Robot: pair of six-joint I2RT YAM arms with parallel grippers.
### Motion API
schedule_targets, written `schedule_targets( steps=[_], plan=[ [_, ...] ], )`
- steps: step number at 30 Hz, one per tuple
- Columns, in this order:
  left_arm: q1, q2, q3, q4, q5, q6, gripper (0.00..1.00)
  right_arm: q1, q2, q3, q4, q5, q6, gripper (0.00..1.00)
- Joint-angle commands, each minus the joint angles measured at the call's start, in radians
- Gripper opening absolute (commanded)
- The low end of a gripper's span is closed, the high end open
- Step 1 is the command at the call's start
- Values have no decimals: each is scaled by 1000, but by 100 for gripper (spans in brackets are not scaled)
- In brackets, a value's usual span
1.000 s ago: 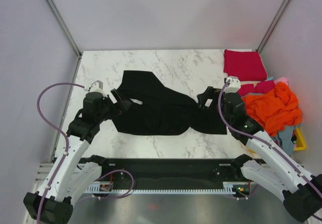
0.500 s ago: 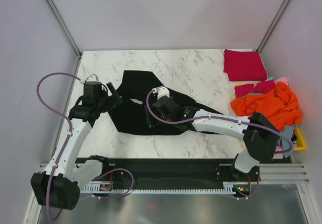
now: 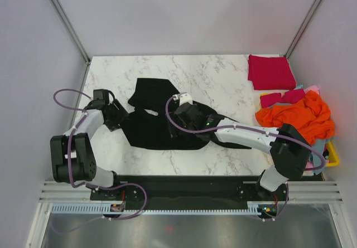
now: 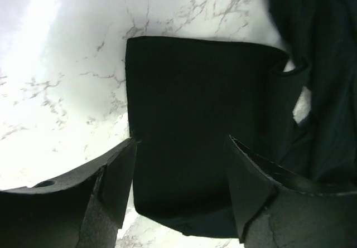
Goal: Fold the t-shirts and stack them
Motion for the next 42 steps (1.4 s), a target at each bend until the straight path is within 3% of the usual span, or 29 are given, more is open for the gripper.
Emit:
schedule_targets(
  steps=[1,7,11,15,21,24,28,30,33,34,35,38,42],
  plan=[
    [-7,71,-26,110,41,-55,70,-63,-96,-71,5,-1,9,98],
    [-29,125,-42,138,29,-75,68,-272,-170,-211,26,-103,64,98],
    [-53,163,-59,167,29,-81,62,-286,-99,-185,22,-146,54,98],
    [-60,186,-79,204,49,-81,4,-312,43,-127,33,-182,58,98],
    [-71,60,-124,201,114,-102,2,-391,273,6,108,-264,36,98],
    [-91,-106,-187,161,154,-127,2,-447,413,246,74,-285,-3,98],
    [-256,-346,-298,83,144,-225,2,-554,612,587,-22,-356,-40,98],
    [-423,-434,-366,84,112,-375,2,-583,746,809,-44,-448,-54,98],
    [-673,-519,-417,130,63,-570,5,-600,864,1038,-121,-596,-80,98],
    [-719,-524,-415,162,55,-599,14,-603,870,1056,-121,-620,-78,98],
    [-781,-516,-406,166,52,-610,40,-602,866,1065,-118,-654,-81,98],
    [-807,-489,-307,82,58,-531,66,-602,811,1063,-119,-677,-115,98],
    [-787,-482,-45,-125,-179,-368,75,-605,678,984,-121,-636,-152,98]
  ],
)
